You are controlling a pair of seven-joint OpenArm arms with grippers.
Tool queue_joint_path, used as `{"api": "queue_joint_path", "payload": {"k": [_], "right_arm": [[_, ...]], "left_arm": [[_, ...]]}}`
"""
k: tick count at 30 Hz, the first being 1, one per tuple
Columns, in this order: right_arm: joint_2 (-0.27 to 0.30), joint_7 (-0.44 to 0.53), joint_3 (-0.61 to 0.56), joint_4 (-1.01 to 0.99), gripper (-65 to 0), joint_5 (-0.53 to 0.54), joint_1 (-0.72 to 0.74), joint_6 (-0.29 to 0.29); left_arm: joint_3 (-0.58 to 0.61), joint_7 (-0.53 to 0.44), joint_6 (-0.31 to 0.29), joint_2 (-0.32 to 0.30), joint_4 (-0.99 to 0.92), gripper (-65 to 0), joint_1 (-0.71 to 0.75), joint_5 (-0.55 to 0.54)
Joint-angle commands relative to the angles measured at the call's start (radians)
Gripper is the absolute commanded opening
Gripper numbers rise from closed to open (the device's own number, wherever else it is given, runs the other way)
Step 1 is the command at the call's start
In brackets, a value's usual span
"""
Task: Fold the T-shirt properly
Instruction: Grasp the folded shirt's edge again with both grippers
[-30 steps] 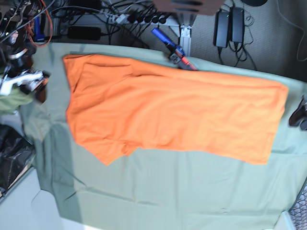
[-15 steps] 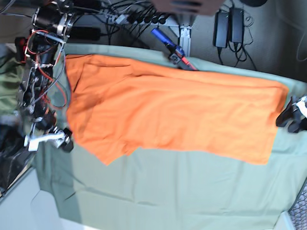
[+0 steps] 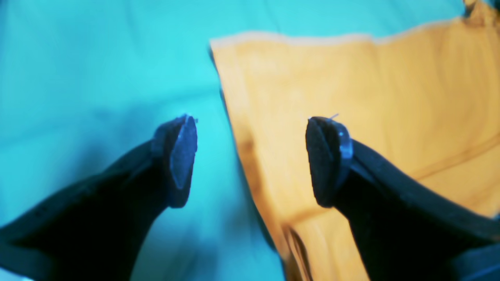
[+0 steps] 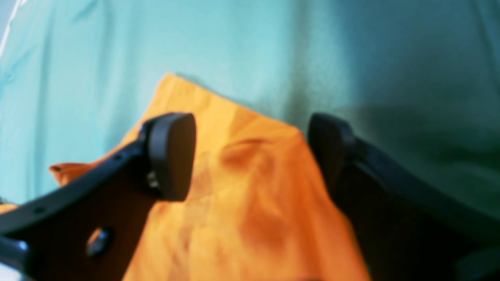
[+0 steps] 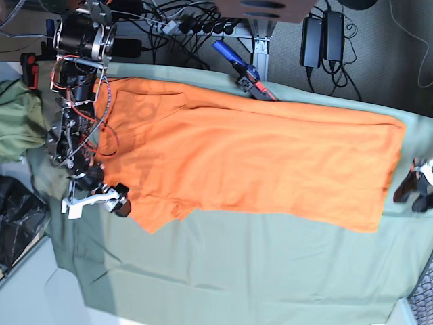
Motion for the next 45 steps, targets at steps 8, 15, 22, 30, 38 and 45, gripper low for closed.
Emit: {"api": "queue_joint_path", "payload": {"k": [8, 15, 22, 30, 38, 45], "right_arm": [[-0.008, -0.062, -0.003, 0.005, -20.9, 0.000, 0.005, 0.042], [-0.008, -0.085, -0.003, 0.005, -20.9, 0.000, 0.005, 0.042], [-0.008, -0.085, -0.003, 0.005, -20.9, 0.000, 0.005, 0.042], [-0.008, -0.116, -0.003, 0.005, -20.9, 0.028, 0.005, 0.043], [-0.008, -0.149, -0.003, 0.010, -32.9, 0.031, 0.005, 0.043], [-0.008, -0.151, -0.003, 0.015, -65.0, 0.031, 0.005, 0.043]], "left_arm": [[0.117, -0.140, -0.013, 0.029, -0.310, -18.5, -0.259, 0.075], [0.246, -0.196, -0.013, 0.125, -0.482, -18.5, -0.369, 0.156], [0.250, -0.223, -0.013, 0.171, -0.509, -18.5, -0.370, 0.199], [0.250, -0.187, -0.013, 0.179, -0.504, -18.6, -0.369, 0.150], [0.250, -0.098, -0.013, 0.179, -0.454, -42.5, -0.369, 0.078], [0.250, -0.095, -0.013, 0.178, -0.448, -65.0, -0.367, 0.044]]}}
